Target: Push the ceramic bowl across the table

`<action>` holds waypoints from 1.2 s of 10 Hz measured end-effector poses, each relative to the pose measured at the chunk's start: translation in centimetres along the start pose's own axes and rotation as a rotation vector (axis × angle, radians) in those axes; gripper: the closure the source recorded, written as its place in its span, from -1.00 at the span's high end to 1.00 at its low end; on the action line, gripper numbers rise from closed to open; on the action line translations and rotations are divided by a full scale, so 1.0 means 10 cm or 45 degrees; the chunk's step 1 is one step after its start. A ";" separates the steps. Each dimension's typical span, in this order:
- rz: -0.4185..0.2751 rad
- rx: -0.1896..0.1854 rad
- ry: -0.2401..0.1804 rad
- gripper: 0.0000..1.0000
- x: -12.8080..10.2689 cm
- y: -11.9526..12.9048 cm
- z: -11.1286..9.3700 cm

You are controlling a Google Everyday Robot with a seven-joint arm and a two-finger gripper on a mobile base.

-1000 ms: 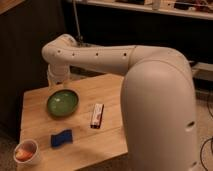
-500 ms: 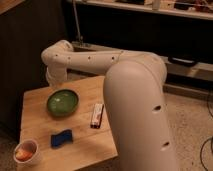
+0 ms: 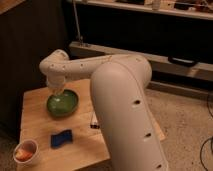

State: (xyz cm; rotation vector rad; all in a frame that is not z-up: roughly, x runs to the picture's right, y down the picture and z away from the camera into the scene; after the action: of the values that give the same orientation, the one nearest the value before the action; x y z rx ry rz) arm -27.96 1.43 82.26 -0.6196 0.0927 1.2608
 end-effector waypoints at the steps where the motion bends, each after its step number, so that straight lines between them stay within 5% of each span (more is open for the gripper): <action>1: 0.022 0.003 0.031 -1.00 0.02 -0.03 0.12; 6: 0.083 -0.015 0.139 -1.00 0.12 -0.16 0.38; 12: 0.062 0.025 0.282 -1.00 0.58 -0.22 0.70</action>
State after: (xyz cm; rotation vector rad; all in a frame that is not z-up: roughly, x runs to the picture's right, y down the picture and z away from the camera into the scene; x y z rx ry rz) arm -25.92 9.47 86.67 -0.7426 0.3053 1.2330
